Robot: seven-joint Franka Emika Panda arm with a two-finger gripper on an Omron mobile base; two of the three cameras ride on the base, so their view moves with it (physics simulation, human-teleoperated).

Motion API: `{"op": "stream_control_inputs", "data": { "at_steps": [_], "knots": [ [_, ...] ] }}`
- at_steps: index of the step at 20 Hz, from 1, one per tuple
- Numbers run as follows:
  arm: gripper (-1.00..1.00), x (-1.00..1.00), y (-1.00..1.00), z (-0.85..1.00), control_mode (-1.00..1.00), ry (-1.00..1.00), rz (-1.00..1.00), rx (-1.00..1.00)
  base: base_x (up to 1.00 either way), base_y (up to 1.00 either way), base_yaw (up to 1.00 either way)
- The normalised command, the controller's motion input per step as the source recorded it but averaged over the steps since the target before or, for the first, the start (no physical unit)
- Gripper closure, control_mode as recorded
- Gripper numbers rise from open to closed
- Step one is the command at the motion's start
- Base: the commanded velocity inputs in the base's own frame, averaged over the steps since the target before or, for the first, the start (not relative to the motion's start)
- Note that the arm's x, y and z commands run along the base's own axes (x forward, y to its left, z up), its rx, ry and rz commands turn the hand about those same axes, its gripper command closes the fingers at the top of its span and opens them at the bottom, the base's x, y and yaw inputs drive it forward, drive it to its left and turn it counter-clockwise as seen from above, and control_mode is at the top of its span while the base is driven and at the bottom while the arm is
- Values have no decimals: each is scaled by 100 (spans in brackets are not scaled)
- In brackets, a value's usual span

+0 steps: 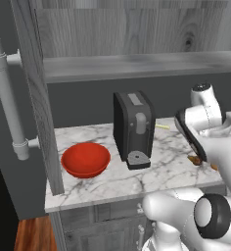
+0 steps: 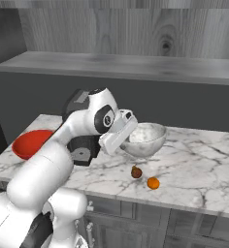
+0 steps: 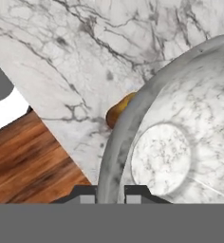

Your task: Pick both bowls and place them on the counter. Then place the tangerine in one bowl and place the pear in the other bowl.

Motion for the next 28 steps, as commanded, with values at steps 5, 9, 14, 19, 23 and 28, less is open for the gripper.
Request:
{"op": "stream_control_inputs", "data": {
  "at_steps": [5, 9, 14, 19, 23, 28],
  "knots": [
    [100, 23, -4, -38, -100, 1, 6, 7, 0, 0, 0],
    [100, 8, -7, -47, -100, -3, 3, 6, 0, 0, 0],
    [100, 16, -2, -31, -100, -2, 0, 4, 0, 0, 0],
    [100, 24, -9, -6, -100, -5, 0, 0, 0, 0, 0],
    [100, 12, -13, -15, -100, -2, 0, 0, 0, 0, 0],
    [100, 15, -12, -20, -100, 0, 0, 0, 0, 0, 0]
  ]
}}
